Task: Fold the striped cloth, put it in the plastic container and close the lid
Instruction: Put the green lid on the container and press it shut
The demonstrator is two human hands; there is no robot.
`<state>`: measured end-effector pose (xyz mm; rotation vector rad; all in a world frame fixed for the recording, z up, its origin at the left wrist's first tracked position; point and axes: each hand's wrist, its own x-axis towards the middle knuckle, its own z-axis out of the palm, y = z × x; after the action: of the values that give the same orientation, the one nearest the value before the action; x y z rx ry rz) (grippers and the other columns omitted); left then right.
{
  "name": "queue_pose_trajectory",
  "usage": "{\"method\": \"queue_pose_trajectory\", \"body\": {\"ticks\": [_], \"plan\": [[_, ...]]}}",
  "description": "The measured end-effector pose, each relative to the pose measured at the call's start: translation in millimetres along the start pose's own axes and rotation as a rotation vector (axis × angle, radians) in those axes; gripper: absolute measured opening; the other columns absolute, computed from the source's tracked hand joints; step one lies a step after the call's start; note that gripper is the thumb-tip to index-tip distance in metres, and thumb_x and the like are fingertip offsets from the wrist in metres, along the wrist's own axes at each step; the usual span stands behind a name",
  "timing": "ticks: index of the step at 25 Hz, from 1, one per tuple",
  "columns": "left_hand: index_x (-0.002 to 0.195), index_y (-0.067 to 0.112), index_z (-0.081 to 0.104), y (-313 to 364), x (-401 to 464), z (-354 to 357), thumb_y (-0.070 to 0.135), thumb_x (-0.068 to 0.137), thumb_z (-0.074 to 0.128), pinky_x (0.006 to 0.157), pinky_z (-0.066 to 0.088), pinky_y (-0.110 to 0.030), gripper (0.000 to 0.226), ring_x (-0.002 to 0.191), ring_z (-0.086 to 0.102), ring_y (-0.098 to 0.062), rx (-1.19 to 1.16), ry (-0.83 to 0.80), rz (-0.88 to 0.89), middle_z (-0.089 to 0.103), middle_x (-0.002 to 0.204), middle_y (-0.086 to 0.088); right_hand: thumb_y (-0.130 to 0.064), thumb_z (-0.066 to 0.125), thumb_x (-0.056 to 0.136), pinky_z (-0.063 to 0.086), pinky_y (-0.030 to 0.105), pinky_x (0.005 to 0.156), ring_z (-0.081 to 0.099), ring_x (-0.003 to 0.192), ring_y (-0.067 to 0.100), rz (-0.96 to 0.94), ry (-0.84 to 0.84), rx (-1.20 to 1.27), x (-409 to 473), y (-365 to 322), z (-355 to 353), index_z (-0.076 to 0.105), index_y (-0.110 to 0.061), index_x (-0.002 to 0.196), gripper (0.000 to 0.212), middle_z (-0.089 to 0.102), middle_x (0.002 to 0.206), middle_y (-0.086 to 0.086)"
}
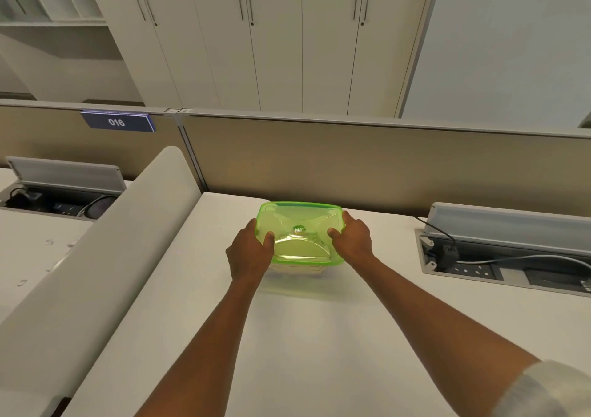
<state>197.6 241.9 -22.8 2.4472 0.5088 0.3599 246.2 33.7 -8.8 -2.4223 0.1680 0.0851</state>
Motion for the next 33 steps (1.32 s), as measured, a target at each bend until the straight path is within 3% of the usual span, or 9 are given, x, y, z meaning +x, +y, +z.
{"method": "queue_pose_trajectory", "body": {"ticks": [3, 5, 11, 15, 18, 27, 33], "plan": [[0.124, 0.011, 0.052, 3, 1, 13, 0.039, 0.092, 0.051, 0.081, 0.045, -0.042, 0.043, 0.096, 0.064, -0.036, 0.181, 0.056, -0.017, 0.066, 0.108, -0.013, -0.03, 0.057, 0.093, 0.047, 0.04, 0.087, 0.055, 0.113, 0.038, 0.048, -0.021, -0.064, 3, -2, 17, 0.046, -0.008, 0.131, 0.045, 0.052, 0.12, 0.02], [0.123, 0.009, 0.052, 6, 0, 18, 0.032, 0.092, 0.052, 0.08, 0.046, -0.043, 0.039, 0.093, 0.064, -0.038, 0.177, 0.077, -0.013, 0.062, 0.114, -0.013, -0.03, 0.055, 0.094, 0.047, 0.04, 0.088, 0.056, 0.112, 0.039, 0.043, -0.032, -0.08, 3, -2, 26, 0.046, -0.007, 0.13, 0.044, 0.051, 0.12, 0.02], [0.125, 0.007, 0.053, 0, 2, 23, 0.021, 0.091, 0.055, 0.086, 0.047, -0.043, 0.037, 0.108, 0.058, -0.036, 0.03, 0.086, -0.083, 0.055, 0.129, -0.013, -0.03, 0.053, 0.094, 0.048, 0.042, 0.088, 0.054, 0.112, 0.039, -0.003, -0.007, -0.101, 3, -6, 37, 0.046, -0.009, 0.129, 0.041, 0.048, 0.118, 0.019], [0.135, 0.01, 0.048, -11, 7, 22, 0.024, 0.093, 0.053, 0.093, 0.045, -0.043, 0.044, 0.115, 0.054, -0.035, 0.018, 0.045, -0.102, 0.057, 0.128, -0.014, -0.03, 0.054, 0.094, 0.049, 0.043, 0.086, 0.054, 0.111, 0.039, -0.015, 0.007, -0.106, 3, -8, 38, 0.046, -0.012, 0.131, 0.042, 0.048, 0.117, 0.018], [0.141, 0.017, 0.041, -17, 9, 23, 0.029, 0.096, 0.046, 0.089, 0.046, -0.044, 0.047, 0.114, 0.055, -0.036, 0.037, 0.008, -0.092, 0.055, 0.129, -0.013, -0.031, 0.053, 0.094, 0.049, 0.043, 0.084, 0.055, 0.109, 0.039, -0.023, 0.007, -0.11, 3, -7, 39, 0.044, -0.014, 0.132, 0.043, 0.048, 0.117, 0.017], [0.145, 0.028, 0.036, -23, 19, 27, 0.039, 0.1, 0.036, 0.071, 0.047, -0.04, 0.047, 0.087, 0.061, -0.038, 0.156, -0.02, -0.056, 0.048, 0.108, -0.014, -0.031, 0.029, 0.103, 0.042, 0.039, 0.07, 0.061, 0.099, 0.038, -0.057, -0.004, -0.242, 1, -3, 54, 0.009, -0.016, 0.154, 0.056, 0.048, 0.125, 0.016], [0.149, 0.039, 0.023, -28, 23, 31, 0.046, 0.099, 0.029, 0.076, 0.047, -0.042, 0.051, 0.088, 0.061, -0.04, 0.163, -0.064, -0.074, 0.05, 0.1, -0.013, -0.033, 0.024, 0.104, 0.039, 0.038, 0.069, 0.062, 0.096, 0.039, -0.058, 0.012, -0.27, -3, -2, 55, 0.005, -0.018, 0.154, 0.056, 0.051, 0.122, 0.016]]}}
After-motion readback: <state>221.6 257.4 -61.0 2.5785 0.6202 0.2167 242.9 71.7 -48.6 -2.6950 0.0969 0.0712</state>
